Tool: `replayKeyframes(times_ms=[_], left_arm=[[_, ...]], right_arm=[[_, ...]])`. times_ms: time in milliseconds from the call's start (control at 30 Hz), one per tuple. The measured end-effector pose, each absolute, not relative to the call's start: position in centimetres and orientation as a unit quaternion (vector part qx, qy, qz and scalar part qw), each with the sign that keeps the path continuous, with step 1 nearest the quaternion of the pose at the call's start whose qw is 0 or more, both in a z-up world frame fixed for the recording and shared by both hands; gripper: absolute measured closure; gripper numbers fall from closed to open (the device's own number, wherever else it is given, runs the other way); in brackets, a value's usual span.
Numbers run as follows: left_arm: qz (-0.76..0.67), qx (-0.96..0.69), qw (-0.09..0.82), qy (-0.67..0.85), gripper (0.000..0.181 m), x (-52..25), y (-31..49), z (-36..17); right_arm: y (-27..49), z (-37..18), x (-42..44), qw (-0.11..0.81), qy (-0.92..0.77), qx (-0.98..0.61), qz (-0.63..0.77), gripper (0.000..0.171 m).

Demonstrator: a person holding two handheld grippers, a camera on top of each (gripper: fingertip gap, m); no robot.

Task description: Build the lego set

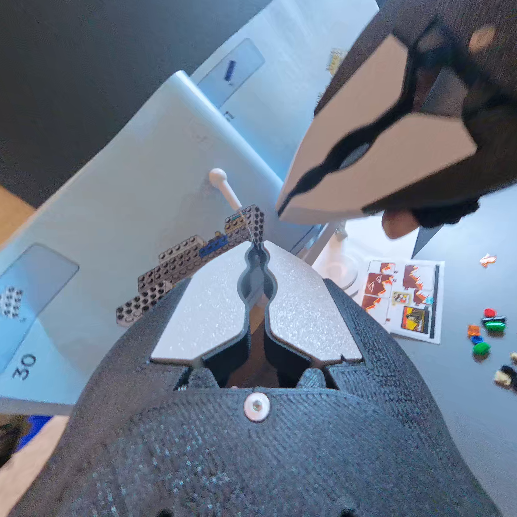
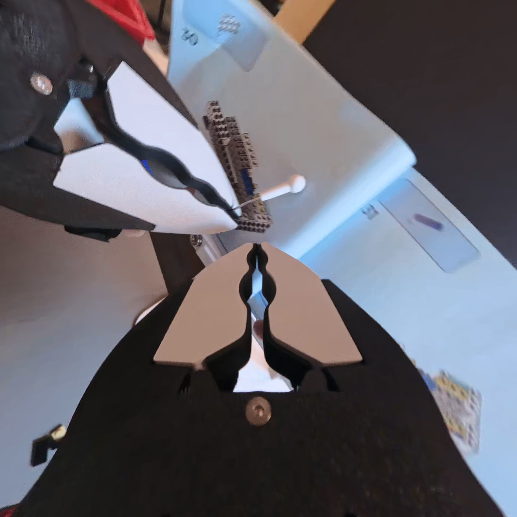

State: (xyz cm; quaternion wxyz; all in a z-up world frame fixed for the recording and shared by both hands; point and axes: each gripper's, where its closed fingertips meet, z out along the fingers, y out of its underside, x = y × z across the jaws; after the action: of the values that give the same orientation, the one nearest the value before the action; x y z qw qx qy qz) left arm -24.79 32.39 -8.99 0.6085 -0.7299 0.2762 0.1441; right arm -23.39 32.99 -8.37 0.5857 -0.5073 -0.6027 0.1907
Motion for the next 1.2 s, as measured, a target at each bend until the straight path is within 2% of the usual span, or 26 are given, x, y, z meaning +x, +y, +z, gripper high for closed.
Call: replayKeyframes(times_ms=[233,300,367,433,500,600,700,767,800,867,933,1067,1200], left_arm=[[0.289,-0.711,0.503,0.398,0.180,-22.9,33.4,-10.5],[0.286,-0.723,0.486,0.399,0.179,-23.0,33.5,-10.6],[0.256,-0.741,0.481,0.391,0.174,-22.8,33.2,-10.6],[0.219,-0.747,0.504,0.375,0.161,-22.5,32.4,-9.8],[0.166,-0.750,0.546,0.335,0.155,-22.6,31.1,-8.7],[0.112,-0.760,0.588,0.253,0.152,-25.1,29.9,-8.0],[0.065,-0.772,0.606,0.182,0.149,-27.9,29.0,-8.7],[0.016,-0.772,0.618,0.145,0.147,-28.3,27.8,-9.0],[-0.005,-0.767,0.628,0.132,0.145,-28.1,26.9,-8.9],[-0.044,-0.748,0.652,0.116,0.146,-27.0,24.2,-8.6],[-0.055,-0.733,0.667,0.122,0.150,-26.0,20.7,-8.4],[-0.055,-0.733,0.667,0.126,0.153,-25.4,14.6,-10.1],[-0.071,-0.741,0.659,0.106,0.153,-24.6,12.4,-12.7]], right_arm=[[34.5,-9.6,-22.1,0.568,-0.587,-0.544,0.193,0.171],[34.5,-9.5,-21.9,0.565,-0.582,-0.548,0.202,0.170],[34.6,-9.0,-20.9,0.570,-0.567,-0.553,0.220,0.170],[35.3,-7.7,-18.8,0.593,-0.536,-0.555,0.230,0.167],[37.1,-6.0,-15.5,0.630,-0.485,-0.563,0.226,0.156],[41.4,-4.0,-9.3,0.674,-0.387,-0.591,0.216,0.129],[45.1,-5.5,-5.6,0.636,-0.360,-0.645,0.225,0.102],[45.9,-7.5,-5.8,0.574,-0.365,-0.673,0.291,0.094],[46.0,-8.3,-6.2,0.546,-0.371,-0.679,0.321,0.094],[45.7,-9.2,-7.6,0.512,-0.388,-0.672,0.367,0.107],[46.1,-9.4,-7.8,0.535,-0.387,-0.668,0.343,0.119],[45.4,-9.5,-7.1,0.553,-0.386,-0.669,0.312,0.126],[45.4,-9.5,-7.1,0.544,-0.362,-0.697,0.296,0.127]])
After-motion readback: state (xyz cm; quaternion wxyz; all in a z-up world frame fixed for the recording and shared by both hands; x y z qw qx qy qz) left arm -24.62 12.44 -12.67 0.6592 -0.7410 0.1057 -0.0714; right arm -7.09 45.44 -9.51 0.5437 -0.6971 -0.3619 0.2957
